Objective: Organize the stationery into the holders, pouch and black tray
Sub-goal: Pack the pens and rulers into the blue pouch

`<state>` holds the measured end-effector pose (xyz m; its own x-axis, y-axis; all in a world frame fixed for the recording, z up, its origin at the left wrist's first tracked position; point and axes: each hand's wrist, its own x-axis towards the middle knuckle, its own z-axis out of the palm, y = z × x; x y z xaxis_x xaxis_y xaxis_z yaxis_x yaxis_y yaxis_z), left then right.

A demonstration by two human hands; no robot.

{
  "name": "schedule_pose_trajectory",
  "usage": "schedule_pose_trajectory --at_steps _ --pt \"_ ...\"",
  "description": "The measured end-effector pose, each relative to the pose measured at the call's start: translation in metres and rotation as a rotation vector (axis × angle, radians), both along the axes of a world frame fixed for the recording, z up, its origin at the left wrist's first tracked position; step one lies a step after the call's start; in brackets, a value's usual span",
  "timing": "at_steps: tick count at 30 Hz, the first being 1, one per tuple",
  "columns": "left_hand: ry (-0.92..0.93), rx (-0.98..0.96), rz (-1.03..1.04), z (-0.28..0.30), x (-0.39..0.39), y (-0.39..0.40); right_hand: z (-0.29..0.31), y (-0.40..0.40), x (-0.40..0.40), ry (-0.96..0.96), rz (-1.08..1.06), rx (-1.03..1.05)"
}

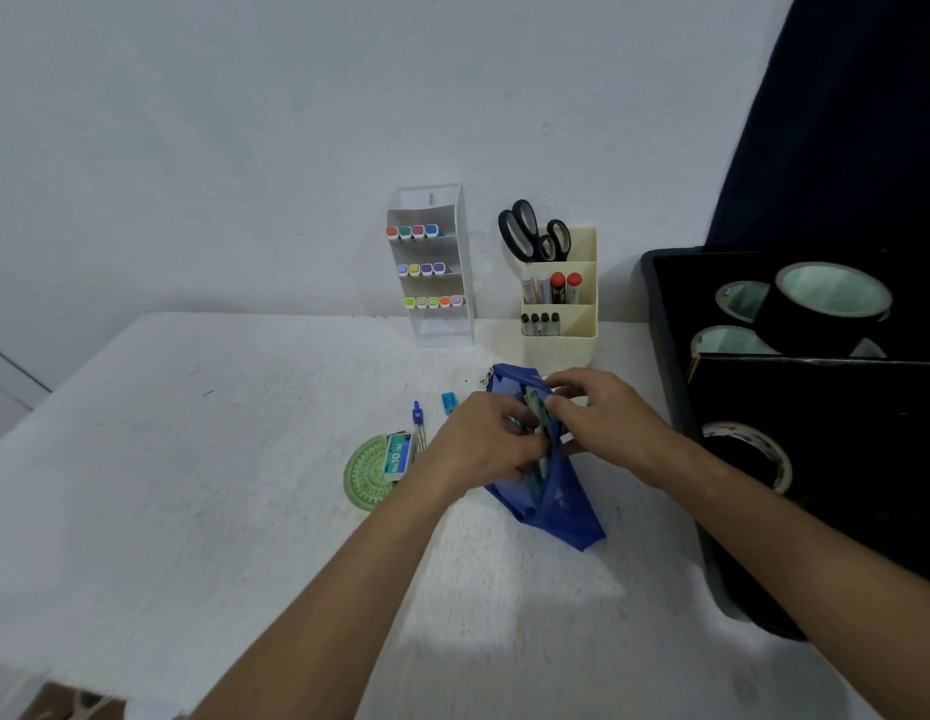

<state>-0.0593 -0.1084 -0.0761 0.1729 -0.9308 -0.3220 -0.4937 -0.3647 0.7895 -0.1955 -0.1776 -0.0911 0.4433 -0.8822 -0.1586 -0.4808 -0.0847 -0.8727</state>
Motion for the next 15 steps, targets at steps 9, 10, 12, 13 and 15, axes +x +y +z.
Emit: schedule_pose_trajectory --at_steps 9,10,12,13,15 --pt "-0.038 -0.062 0.104 0.000 0.036 0.002 -0.001 -0.001 0.001 0.006 -0.007 0.011" --pt "-0.057 -0.070 0.123 0.001 0.041 0.001 -0.001 -0.001 0.001 0.004 -0.006 0.015" --pt "-0.094 -0.085 0.168 0.004 0.052 -0.002 -0.001 -0.001 0.001 0.003 -0.002 0.019" --pt "-0.122 -0.093 0.191 0.005 0.057 -0.004 -0.001 -0.001 0.001 0.007 -0.001 0.017" --pt "-0.237 -0.106 0.216 0.005 0.067 -0.009 -0.001 0.000 0.001 0.014 0.000 0.012"
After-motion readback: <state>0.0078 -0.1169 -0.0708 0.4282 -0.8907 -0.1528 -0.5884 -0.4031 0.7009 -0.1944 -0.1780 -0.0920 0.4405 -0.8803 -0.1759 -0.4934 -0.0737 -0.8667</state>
